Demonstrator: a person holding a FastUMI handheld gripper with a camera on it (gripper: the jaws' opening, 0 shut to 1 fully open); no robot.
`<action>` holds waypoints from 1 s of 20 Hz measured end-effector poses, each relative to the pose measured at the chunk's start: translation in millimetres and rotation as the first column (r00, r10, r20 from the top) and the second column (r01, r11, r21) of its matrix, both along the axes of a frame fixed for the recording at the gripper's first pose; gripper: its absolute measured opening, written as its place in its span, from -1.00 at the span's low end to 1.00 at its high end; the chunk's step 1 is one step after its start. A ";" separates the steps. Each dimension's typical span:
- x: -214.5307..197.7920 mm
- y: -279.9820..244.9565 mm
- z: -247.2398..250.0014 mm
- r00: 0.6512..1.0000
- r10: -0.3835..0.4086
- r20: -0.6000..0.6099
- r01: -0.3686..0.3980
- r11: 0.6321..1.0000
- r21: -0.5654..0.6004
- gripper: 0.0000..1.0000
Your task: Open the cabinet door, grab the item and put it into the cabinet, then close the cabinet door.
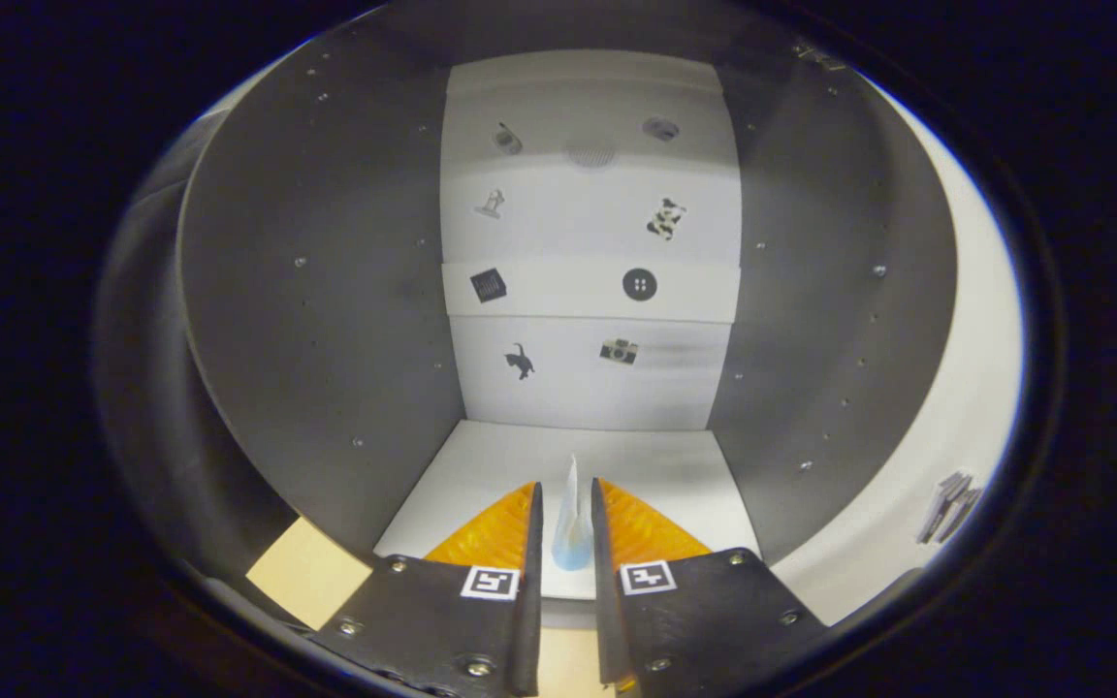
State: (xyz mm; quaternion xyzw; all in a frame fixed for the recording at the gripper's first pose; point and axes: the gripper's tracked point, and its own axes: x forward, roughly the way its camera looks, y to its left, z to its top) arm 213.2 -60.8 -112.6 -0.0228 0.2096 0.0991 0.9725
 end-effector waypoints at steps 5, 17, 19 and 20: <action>-34.0 -1.9 32.0 0.994 0.005 0.111 -0.003 1.000 -0.018 -0.53; -163.2 -19.6 80.7 0.965 -0.052 0.257 0.062 0.998 -0.031 -0.54; -183.1 -30.0 87.0 0.959 -0.082 0.272 0.096 0.995 -0.038 -0.54; -191.2 -35.2 88.8 0.956 -0.098 0.277 0.113 0.993 -0.037 -0.54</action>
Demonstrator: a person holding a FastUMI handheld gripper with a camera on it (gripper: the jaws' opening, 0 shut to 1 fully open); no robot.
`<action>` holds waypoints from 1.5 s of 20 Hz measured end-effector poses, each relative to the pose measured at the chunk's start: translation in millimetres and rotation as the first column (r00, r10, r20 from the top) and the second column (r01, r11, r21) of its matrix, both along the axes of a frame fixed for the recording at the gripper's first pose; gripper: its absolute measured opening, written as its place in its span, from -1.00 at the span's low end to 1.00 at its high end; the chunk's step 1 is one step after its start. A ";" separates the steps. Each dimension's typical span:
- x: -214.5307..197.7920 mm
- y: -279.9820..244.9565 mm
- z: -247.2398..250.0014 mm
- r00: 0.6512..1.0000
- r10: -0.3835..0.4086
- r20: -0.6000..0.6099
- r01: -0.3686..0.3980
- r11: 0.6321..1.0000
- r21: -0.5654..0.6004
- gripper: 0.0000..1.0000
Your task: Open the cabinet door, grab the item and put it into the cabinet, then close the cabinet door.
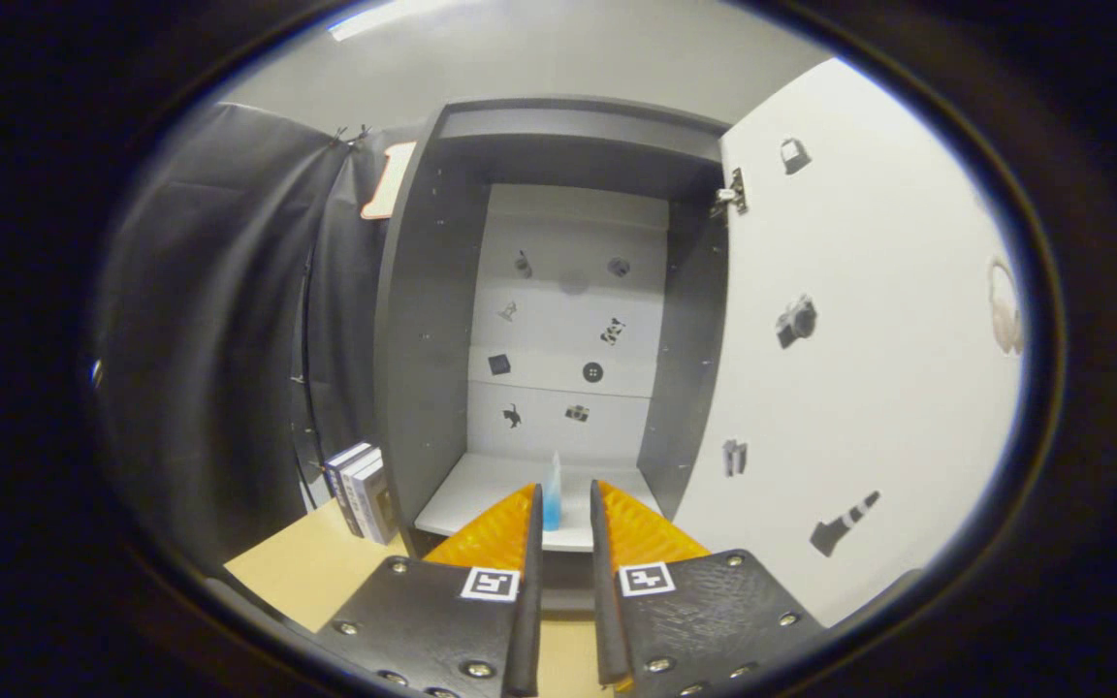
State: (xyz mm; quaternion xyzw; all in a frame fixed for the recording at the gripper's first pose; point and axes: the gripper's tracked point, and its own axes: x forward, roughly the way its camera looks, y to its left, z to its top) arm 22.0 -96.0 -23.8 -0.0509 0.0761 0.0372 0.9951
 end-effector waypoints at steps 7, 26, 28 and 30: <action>-69.9 -58.0 9.7 0.984 -0.174 0.043 0.176 0.984 -0.030 -0.53; -209.1 -244.5 12.9 0.719 -0.692 0.059 0.693 0.721 0.019 -0.51; -203.6 -254.3 5.8 0.708 -0.705 0.047 0.705 0.709 0.022 -0.49; -195.3 -263.3 0.0 0.705 -0.708 0.040 0.709 0.705 0.004 -0.18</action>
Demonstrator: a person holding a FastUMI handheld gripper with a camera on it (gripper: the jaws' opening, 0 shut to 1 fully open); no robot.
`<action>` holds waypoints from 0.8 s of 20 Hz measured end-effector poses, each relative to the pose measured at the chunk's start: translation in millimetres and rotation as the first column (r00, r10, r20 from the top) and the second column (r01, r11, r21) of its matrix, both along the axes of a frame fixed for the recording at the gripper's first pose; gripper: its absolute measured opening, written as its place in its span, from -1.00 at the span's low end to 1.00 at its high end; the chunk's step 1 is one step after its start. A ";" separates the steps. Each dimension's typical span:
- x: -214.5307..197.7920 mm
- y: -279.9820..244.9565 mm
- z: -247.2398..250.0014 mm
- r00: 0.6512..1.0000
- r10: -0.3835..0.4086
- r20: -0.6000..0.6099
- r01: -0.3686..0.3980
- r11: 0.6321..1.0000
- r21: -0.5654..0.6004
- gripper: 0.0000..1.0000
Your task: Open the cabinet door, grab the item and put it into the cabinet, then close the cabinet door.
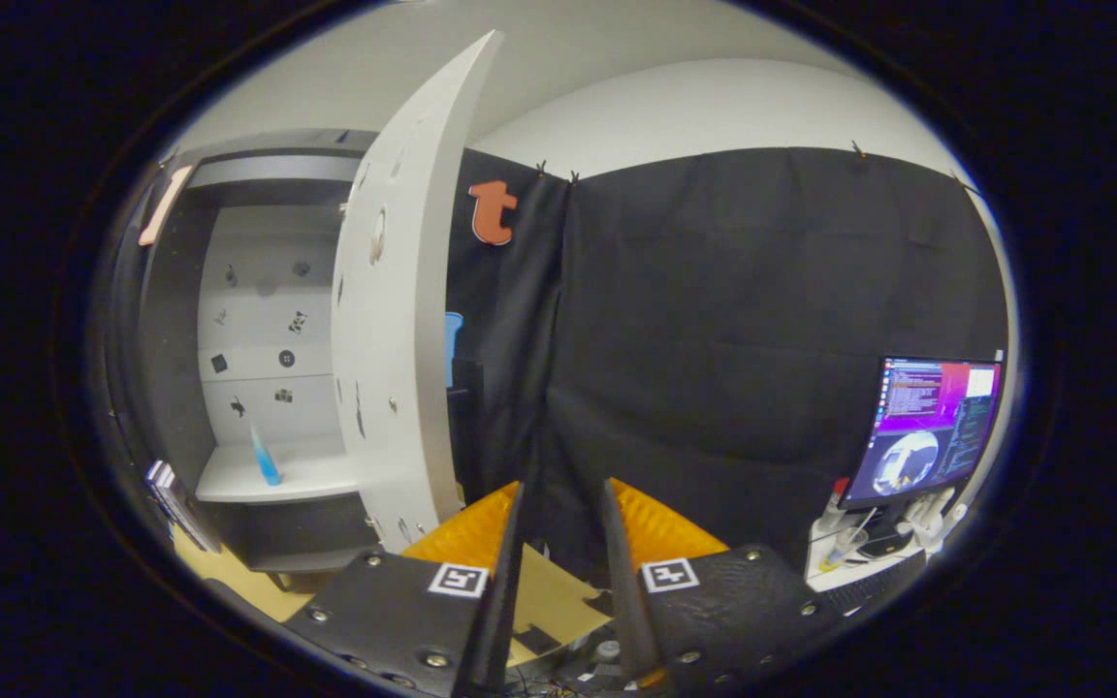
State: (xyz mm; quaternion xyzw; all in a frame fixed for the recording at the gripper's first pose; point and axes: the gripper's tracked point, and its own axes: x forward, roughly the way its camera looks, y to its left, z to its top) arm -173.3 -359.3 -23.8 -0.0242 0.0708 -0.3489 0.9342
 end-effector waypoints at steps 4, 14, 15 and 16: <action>17.0 -4.2 -2.9 1.000 0.013 -0.004 -0.013 1.000 -0.020 0.26; 23.9 21.2 -6.1 0.985 0.174 0.002 -0.174 0.984 0.026 0.36; 25.4 27.4 -6.6 0.980 0.198 0.000 -0.198 0.980 0.035 0.36; 29.5 34.5 -7.4 0.976 0.219 0.002 -0.219 0.975 0.040 0.36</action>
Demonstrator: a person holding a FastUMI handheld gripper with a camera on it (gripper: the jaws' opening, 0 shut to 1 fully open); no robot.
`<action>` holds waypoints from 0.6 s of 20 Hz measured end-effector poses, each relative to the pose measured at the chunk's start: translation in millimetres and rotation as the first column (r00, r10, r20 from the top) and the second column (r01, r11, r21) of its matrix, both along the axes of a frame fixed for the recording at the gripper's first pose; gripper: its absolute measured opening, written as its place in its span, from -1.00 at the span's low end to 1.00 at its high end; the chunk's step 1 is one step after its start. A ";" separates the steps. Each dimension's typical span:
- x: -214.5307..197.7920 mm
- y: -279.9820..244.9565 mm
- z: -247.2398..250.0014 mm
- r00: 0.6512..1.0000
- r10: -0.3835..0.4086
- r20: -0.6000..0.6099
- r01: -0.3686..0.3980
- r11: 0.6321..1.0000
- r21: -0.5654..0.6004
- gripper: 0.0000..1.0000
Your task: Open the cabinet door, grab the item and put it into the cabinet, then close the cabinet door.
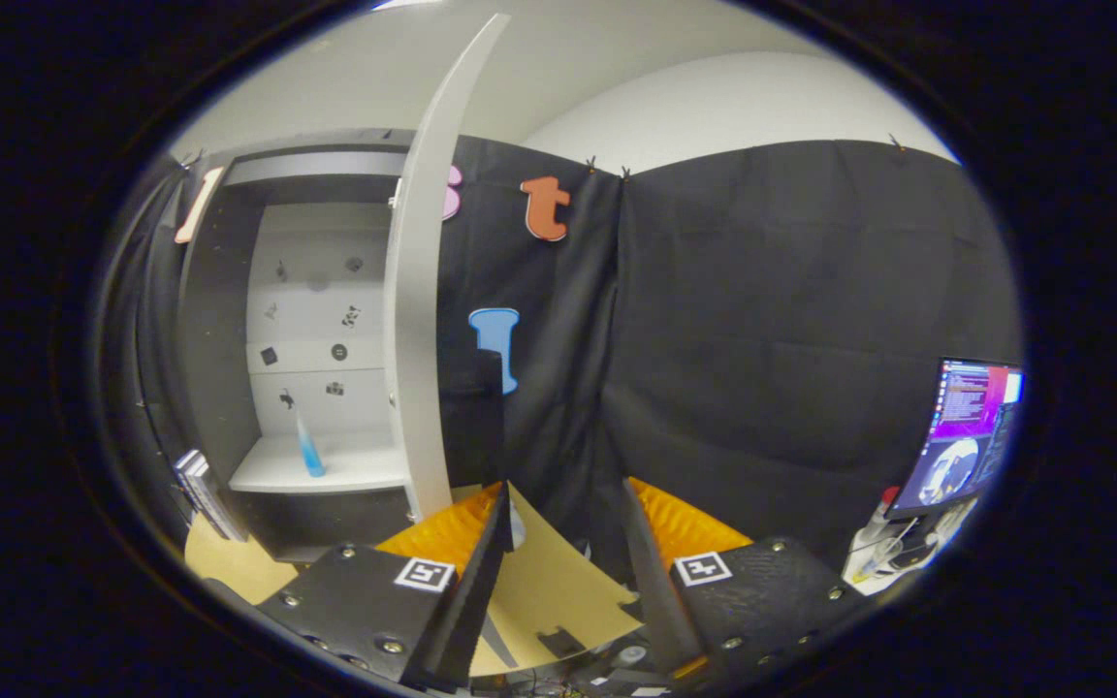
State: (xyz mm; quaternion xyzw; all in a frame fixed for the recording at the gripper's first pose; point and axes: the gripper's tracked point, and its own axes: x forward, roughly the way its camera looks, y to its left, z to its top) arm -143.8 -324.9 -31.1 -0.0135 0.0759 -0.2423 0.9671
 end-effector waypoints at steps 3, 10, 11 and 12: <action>6.6 19.4 -1.6 0.997 0.082 -0.007 -0.082 0.996 0.027 0.36; 20.4 78.3 -9.1 0.957 0.290 -0.007 -0.288 0.953 0.093 0.36; 23.0 86.2 -10.1 0.950 0.314 -0.007 -0.311 0.945 0.100 0.36; 26.7 92.4 -10.9 0.941 0.338 -0.010 -0.335 0.936 0.103 0.36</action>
